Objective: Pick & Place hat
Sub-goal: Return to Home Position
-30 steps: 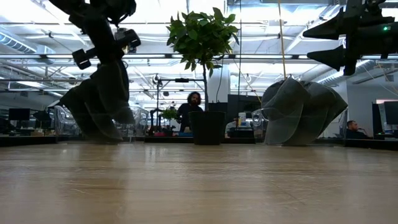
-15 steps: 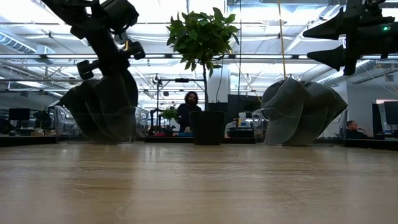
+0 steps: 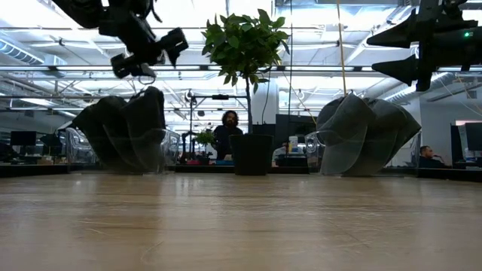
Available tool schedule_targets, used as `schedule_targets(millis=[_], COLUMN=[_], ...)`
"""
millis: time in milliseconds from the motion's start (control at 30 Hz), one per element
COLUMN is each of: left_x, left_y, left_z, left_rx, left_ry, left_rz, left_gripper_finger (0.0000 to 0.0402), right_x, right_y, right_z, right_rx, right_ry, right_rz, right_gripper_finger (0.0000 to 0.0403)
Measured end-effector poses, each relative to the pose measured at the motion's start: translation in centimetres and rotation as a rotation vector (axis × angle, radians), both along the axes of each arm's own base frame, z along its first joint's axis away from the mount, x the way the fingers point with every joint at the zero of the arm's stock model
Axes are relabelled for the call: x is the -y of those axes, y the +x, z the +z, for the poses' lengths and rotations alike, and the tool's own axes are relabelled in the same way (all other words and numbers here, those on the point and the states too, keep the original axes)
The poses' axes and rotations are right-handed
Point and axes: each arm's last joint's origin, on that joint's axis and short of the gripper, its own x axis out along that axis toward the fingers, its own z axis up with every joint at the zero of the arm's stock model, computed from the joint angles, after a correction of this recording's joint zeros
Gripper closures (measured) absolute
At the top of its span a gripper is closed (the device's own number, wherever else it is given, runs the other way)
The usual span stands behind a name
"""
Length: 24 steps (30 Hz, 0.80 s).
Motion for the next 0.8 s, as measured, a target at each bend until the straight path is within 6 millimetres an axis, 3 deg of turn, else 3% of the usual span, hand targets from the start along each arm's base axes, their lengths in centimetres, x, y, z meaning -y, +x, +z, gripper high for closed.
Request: schedule_targets(millis=[267, 533, 800], left_x=[2.6, 5.6, 8.5], left_y=[2.0, 3.5, 2.3], left_z=[3.4, 9.6, 16.9], left_rx=[-0.176, -0.232, -0.138], left_ry=[0.159, 0.256, 0.266], left_rz=[-0.253, -0.701, -1.038], left_gripper_finger=[0.0063, 0.0044, 0.0043], right_x=[0.0, 0.0, 0.0], right_y=[0.0, 0.0, 0.0], right_z=[0.0, 0.0, 0.0], right_rx=[0.000, 0.000, 0.000], right_ry=[0.000, 0.000, 0.000], right_rz=[0.000, 0.000, 0.000], right_gripper_finger=[0.0059, 0.0059, 0.0058])
